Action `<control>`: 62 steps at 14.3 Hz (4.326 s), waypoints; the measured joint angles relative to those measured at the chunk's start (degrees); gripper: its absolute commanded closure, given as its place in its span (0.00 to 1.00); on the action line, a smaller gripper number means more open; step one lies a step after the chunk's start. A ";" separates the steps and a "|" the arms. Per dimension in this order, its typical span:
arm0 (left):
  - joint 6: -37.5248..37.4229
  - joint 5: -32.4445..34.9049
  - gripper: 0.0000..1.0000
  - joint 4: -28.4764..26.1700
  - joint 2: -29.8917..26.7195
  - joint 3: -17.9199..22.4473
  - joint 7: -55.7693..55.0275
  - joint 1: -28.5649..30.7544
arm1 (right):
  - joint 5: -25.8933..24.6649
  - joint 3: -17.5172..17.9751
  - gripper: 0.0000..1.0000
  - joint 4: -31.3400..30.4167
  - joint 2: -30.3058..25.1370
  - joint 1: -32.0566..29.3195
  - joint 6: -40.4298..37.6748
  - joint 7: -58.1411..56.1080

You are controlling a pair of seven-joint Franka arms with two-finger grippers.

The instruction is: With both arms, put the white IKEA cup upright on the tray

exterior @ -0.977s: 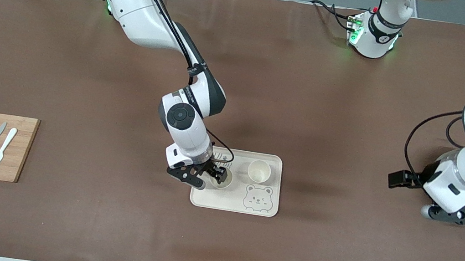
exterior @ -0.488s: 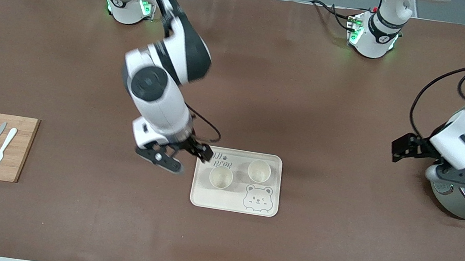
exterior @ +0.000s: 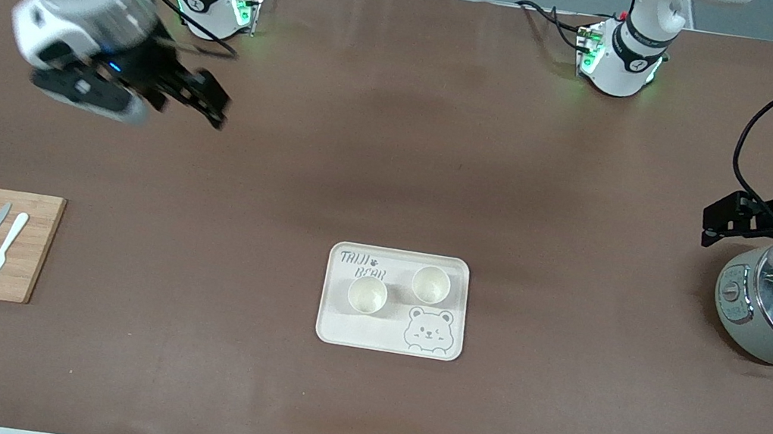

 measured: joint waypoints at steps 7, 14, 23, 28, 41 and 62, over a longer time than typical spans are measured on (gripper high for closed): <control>-1.04 -2.49 0.00 -1.09 0.37 -0.57 -1.79 -0.87 | -2.21 -0.42 0.00 -10.36 -7.52 -21.54 2.74 -28.07; -1.67 -2.50 0.00 -1.19 1.19 -0.51 -2.18 -0.32 | -2.52 0.88 0.00 -10.35 -7.36 -22.51 2.81 -28.81; -2.51 -2.71 0.00 -1.26 1.21 -0.71 -2.17 -1.02 | -3.48 0.97 0.00 -9.00 -6.93 -22.50 3.14 -28.82; -2.59 -2.72 0.00 -1.28 1.21 -0.71 -2.17 -1.04 | -3.51 0.86 0.00 -6.83 -5.27 -22.52 3.20 -28.81; 0.36 -2.72 0.00 -1.28 1.44 -0.62 -2.17 -0.78 | -3.51 0.79 0.00 -5.68 -5.17 -22.54 3.20 -28.80; 1.47 -2.70 0.00 -1.16 1.69 -0.82 -2.17 -2.05 | -3.52 0.77 0.00 -5.46 -4.77 -22.55 3.44 -28.80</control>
